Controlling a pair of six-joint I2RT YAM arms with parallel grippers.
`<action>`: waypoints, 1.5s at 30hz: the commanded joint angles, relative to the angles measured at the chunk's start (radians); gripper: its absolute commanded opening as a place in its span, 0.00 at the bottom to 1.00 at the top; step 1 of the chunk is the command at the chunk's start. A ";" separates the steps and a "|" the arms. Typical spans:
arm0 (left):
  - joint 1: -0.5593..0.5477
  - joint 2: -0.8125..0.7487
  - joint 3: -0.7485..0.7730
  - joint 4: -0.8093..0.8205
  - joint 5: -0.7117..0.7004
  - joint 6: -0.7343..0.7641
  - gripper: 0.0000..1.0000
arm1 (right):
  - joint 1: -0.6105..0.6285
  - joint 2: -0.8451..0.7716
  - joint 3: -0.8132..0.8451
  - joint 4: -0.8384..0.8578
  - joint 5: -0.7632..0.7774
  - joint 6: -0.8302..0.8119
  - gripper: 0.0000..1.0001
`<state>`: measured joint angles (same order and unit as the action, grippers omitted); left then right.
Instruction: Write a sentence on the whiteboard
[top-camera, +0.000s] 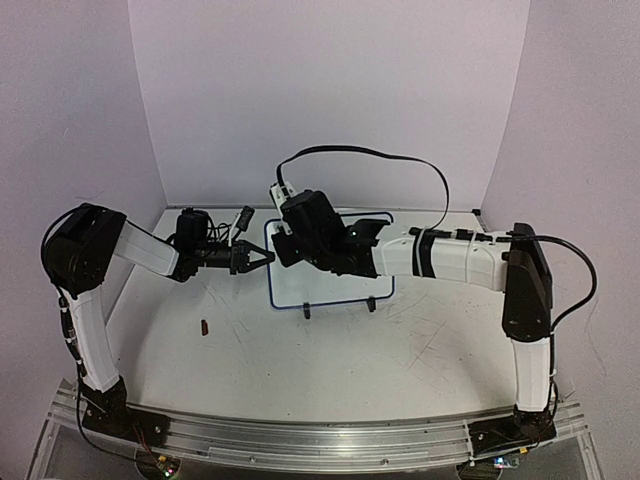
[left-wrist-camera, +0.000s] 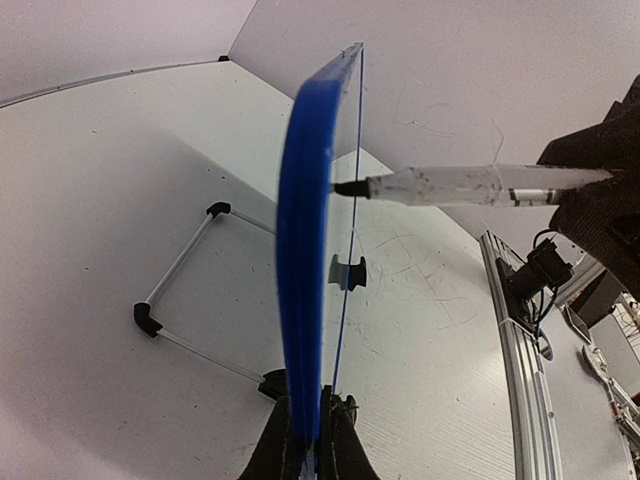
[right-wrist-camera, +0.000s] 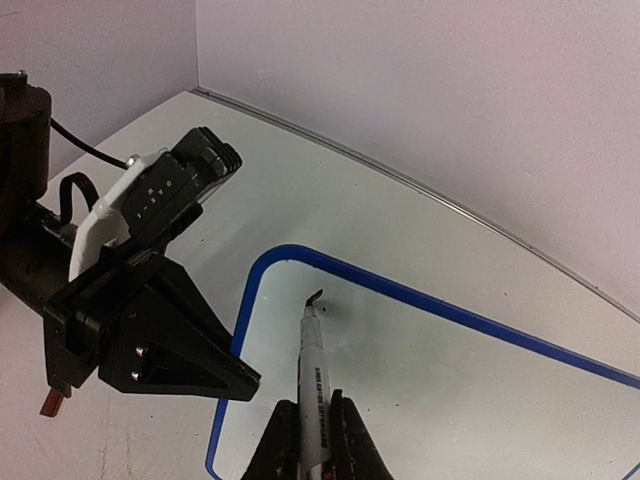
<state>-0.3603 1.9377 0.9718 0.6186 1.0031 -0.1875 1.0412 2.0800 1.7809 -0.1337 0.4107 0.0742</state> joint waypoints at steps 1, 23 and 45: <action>0.004 -0.040 -0.006 -0.011 -0.086 0.034 0.00 | -0.003 0.027 0.053 -0.004 0.008 0.015 0.00; 0.004 -0.043 -0.006 -0.013 -0.086 0.036 0.00 | -0.004 0.037 0.053 -0.021 -0.043 0.033 0.00; 0.005 -0.042 -0.007 -0.016 -0.087 0.037 0.00 | -0.004 0.008 0.002 -0.050 -0.058 0.048 0.00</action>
<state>-0.3611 1.9358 0.9718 0.6178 1.0000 -0.1867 1.0412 2.0953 1.7973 -0.1772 0.3492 0.1062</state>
